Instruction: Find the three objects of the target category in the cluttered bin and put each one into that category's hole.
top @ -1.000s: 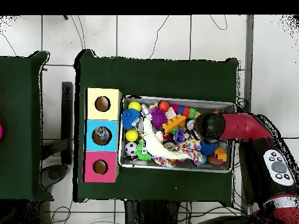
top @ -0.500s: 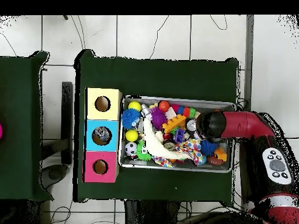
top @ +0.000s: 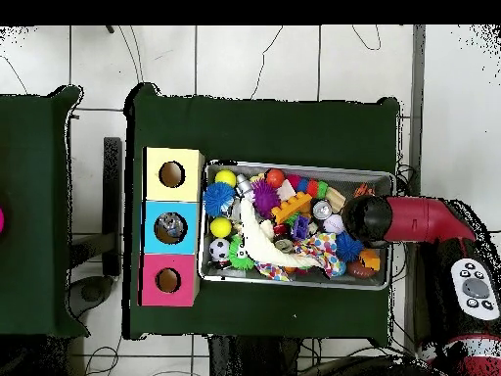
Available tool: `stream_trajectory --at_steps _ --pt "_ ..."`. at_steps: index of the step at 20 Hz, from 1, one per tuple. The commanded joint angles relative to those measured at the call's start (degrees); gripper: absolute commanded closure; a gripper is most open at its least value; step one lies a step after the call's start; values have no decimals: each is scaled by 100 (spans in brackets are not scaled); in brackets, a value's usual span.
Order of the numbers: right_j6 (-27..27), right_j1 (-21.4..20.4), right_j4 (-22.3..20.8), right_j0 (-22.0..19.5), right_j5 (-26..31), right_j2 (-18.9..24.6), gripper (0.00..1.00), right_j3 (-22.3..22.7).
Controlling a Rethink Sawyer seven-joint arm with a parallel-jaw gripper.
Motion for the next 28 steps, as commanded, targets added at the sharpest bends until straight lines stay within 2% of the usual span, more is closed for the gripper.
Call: stream_trajectory --at_steps 1,10,15,28 --pt "1295 363 125 113 -532 -105 0 -159" --pt "1123 599 466 -33 -855 33 0 -72" --pt "991 538 633 -103 -908 22 0 85" --pt "951 496 660 -41 -1069 -177 0 139"
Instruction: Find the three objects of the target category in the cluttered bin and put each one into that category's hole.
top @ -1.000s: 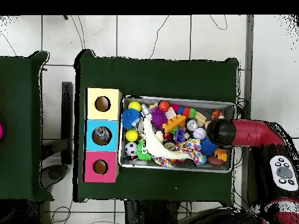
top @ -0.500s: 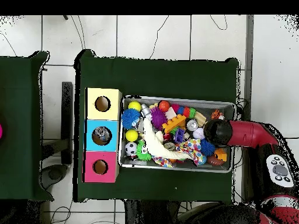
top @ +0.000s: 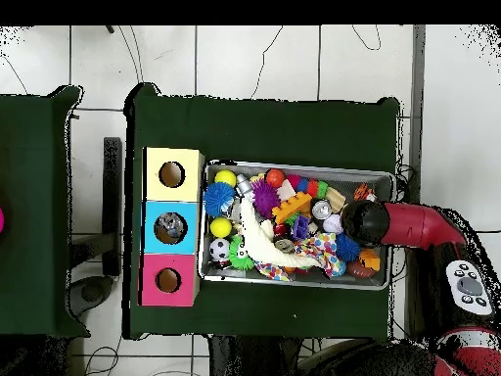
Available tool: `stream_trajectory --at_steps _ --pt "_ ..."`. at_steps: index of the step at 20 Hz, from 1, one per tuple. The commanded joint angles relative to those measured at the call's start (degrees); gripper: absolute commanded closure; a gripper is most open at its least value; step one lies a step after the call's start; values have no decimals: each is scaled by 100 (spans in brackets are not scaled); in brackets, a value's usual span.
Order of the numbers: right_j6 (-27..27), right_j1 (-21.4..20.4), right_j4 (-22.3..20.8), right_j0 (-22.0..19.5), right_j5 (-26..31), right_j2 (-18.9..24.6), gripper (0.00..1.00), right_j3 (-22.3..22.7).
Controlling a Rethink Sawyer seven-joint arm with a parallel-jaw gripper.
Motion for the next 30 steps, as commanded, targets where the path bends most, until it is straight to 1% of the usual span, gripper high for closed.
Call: stream_trajectory --at_steps 1,7,16,20,24,30 --pt "952 132 177 -21 -256 13 0 120" --pt "927 223 190 -19 -166 -8 0 -43" --pt "722 394 410 -261 -218 243 0 69" --pt "619 487 482 -332 -277 309 0 26" --pt "551 528 483 -395 -395 280 0 21" --pt "554 680 446 -350 -482 218 0 -161"
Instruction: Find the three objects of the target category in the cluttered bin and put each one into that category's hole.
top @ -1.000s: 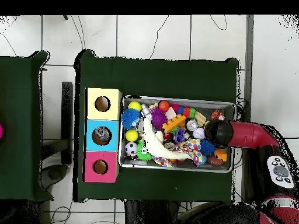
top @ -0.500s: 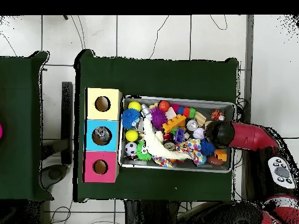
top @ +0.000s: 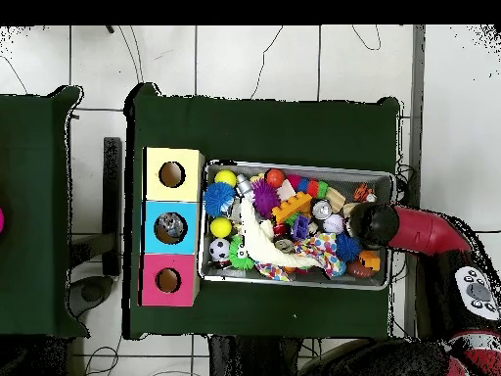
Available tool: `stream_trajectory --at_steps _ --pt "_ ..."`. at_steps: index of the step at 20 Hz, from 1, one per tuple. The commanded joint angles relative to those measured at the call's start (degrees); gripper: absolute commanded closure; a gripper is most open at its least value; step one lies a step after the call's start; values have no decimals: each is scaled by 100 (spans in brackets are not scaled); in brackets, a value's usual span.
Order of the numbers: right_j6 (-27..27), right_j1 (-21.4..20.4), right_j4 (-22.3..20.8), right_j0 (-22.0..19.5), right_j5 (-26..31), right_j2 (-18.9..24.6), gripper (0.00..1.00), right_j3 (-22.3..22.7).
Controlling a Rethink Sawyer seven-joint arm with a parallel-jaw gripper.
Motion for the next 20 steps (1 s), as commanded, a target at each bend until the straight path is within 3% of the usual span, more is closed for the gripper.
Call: stream_trajectory --at_steps 1,7,15,20 --pt "585 528 -21 -107 -488 229 0 -167" --pt "710 695 -51 -93 -626 183 0 -232" --pt "1060 828 -388 149 -1264 -178 0 -429" --pt "1035 845 -303 231 -1272 -281 0 -512"
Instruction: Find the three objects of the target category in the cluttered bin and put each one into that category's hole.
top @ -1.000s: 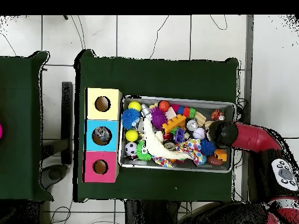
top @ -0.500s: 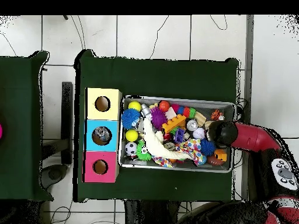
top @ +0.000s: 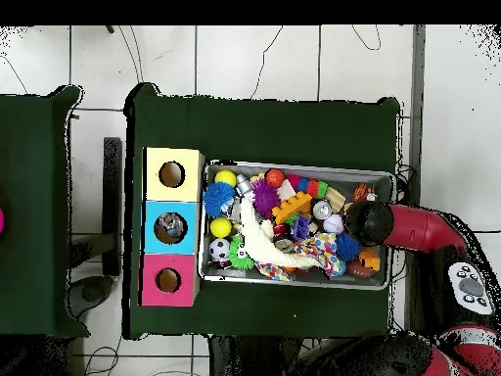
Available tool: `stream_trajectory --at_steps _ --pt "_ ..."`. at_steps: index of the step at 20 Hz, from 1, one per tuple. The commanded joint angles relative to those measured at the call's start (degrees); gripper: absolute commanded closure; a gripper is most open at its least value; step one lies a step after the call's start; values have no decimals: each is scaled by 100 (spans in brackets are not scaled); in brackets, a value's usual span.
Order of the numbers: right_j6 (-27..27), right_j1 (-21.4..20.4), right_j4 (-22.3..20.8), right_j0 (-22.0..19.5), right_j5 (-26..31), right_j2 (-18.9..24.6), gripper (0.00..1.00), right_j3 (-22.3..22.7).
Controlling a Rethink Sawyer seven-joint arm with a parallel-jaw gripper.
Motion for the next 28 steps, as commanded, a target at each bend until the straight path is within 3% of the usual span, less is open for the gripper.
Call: stream_trajectory --at_steps 1,10,11,28 --pt "1016 757 -282 23 -932 -114 0 -392" --pt "880 733 -150 49 -809 -155 0 -402" --pt "879 734 -143 61 -764 -171 100 -408" --pt "802 717 -92 48 -669 -159 100 -416"
